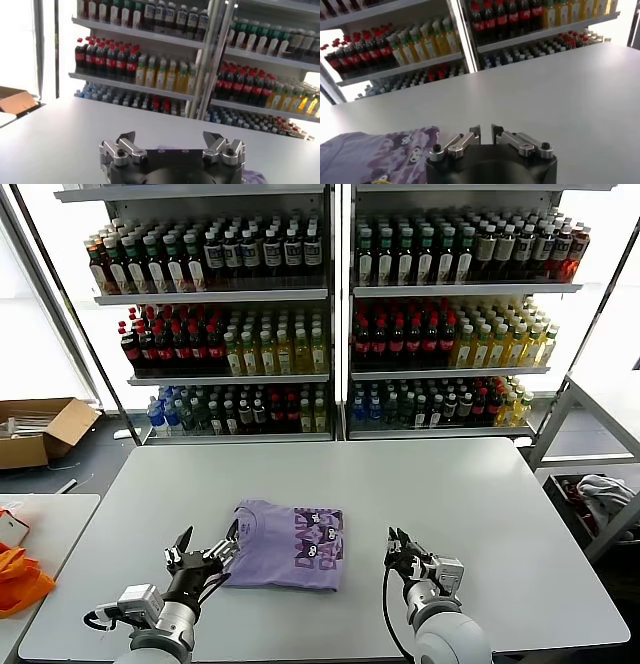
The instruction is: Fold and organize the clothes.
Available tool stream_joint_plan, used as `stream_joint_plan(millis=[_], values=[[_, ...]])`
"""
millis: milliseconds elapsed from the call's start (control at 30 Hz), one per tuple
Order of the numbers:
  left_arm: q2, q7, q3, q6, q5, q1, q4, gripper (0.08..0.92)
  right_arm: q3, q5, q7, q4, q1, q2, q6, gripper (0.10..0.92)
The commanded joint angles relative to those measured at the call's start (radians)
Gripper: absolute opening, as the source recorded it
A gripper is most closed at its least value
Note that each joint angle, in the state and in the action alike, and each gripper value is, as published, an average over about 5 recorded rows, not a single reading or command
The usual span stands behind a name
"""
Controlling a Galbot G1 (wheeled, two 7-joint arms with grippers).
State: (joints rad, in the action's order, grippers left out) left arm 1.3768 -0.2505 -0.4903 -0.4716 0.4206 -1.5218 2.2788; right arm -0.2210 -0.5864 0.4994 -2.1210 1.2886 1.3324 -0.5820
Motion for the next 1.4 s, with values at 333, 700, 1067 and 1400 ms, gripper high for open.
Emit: stream_joint_plan(millis=[333, 700, 1067, 1400], values=[[0.004, 0.007, -0.003, -0.006, -0.016, -0.018, -0.027, 0.823, 0.168, -0.032, 0.002, 0.168, -0.072, 0.079, 0.001, 0.574], [-0.005, 0.011, -0.003, -0.015, -0.009, 0.020, -0.059, 0.823, 0.179, -0.026, 0.001, 0.194, -0.099, 0.085, 0.002, 0.818], [-0.005, 0.008, -0.004, -0.023, -0.006, 0.040, -0.084, 0.823, 0.190, -0.019, -0.005, 0.216, -0.117, 0.093, 0.002, 0.594], [-0.007, 0.004, -0.008, -0.026, -0.001, 0.036, -0.087, 0.823, 0.167, -0.004, 0.001, 0.201, -0.107, 0.074, 0.003, 0.317]])
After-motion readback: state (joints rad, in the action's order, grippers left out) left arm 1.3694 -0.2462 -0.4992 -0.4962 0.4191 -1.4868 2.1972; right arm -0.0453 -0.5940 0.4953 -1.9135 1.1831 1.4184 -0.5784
